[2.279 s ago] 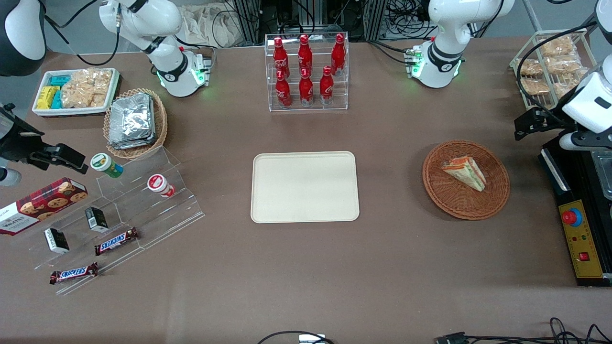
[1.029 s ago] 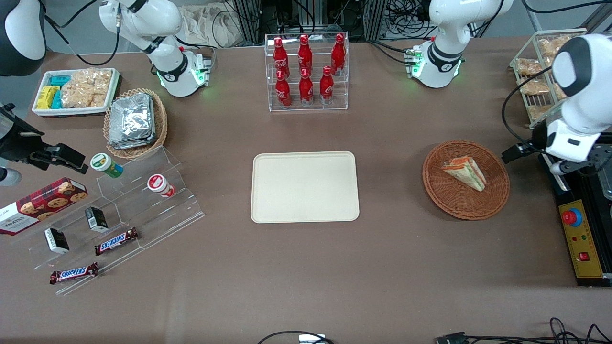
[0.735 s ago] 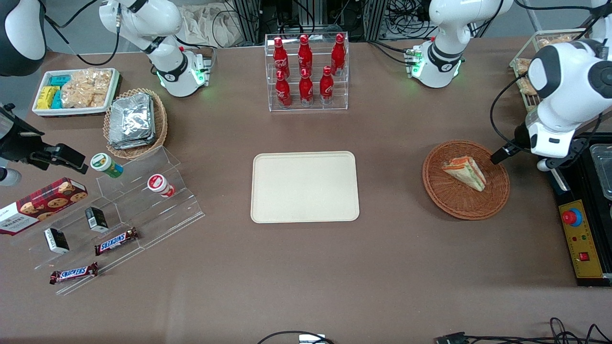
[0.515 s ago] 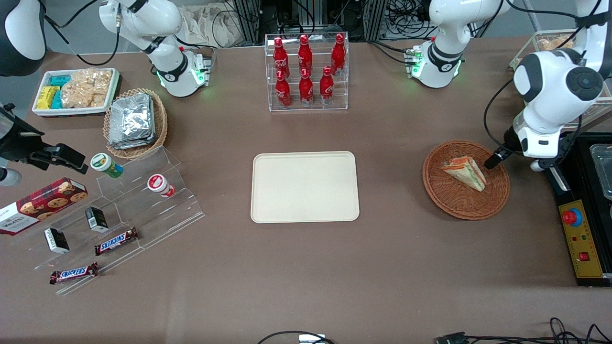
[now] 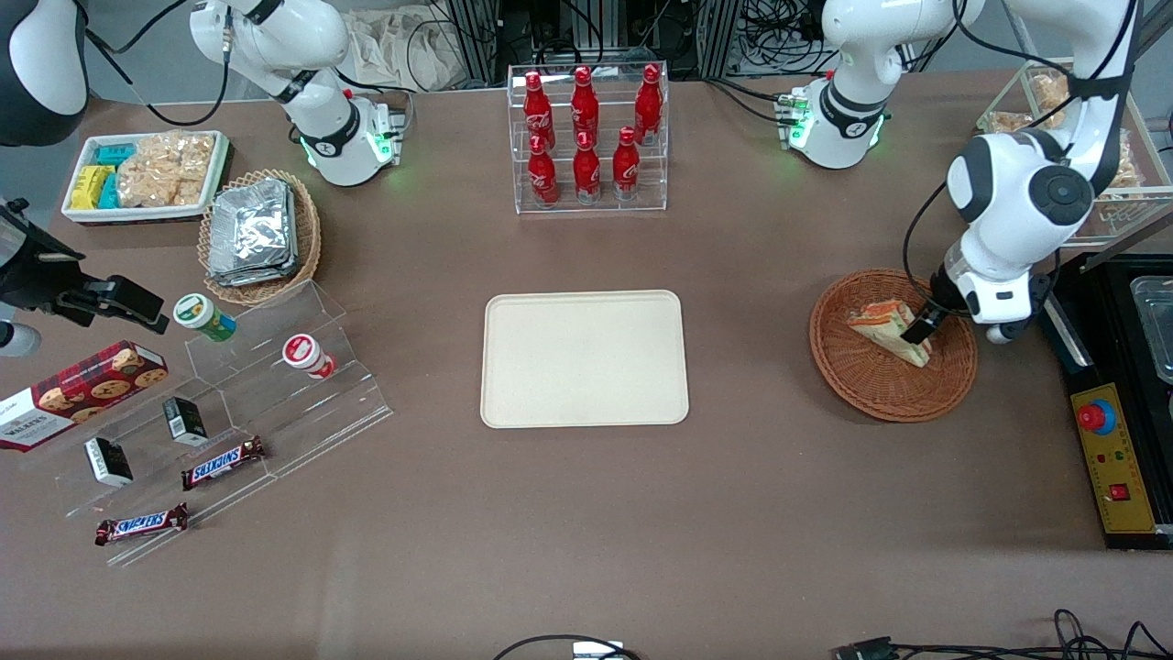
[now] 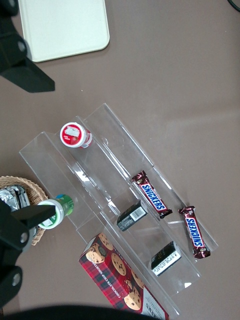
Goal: Place sandwich from basket to tray
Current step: 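Lower the left gripper and close it on the wrapped sandwich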
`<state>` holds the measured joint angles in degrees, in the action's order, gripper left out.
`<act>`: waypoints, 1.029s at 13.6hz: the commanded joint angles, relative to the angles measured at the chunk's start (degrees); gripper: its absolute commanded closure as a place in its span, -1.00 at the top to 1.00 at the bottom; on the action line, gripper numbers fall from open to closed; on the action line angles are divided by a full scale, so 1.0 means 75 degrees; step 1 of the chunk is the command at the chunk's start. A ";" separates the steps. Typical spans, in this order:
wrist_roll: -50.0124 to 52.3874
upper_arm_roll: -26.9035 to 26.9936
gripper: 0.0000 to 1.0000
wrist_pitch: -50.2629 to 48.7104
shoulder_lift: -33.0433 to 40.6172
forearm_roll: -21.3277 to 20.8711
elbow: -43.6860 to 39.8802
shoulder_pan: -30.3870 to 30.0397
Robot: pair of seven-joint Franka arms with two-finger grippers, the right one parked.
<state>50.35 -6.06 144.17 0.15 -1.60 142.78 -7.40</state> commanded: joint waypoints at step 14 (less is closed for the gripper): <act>0.0542 0.0022 0.03 0.1179 -0.0876 -0.0091 0.0416 0.0295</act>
<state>54.01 -6.12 151.51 -6.33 -1.67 145.35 -5.40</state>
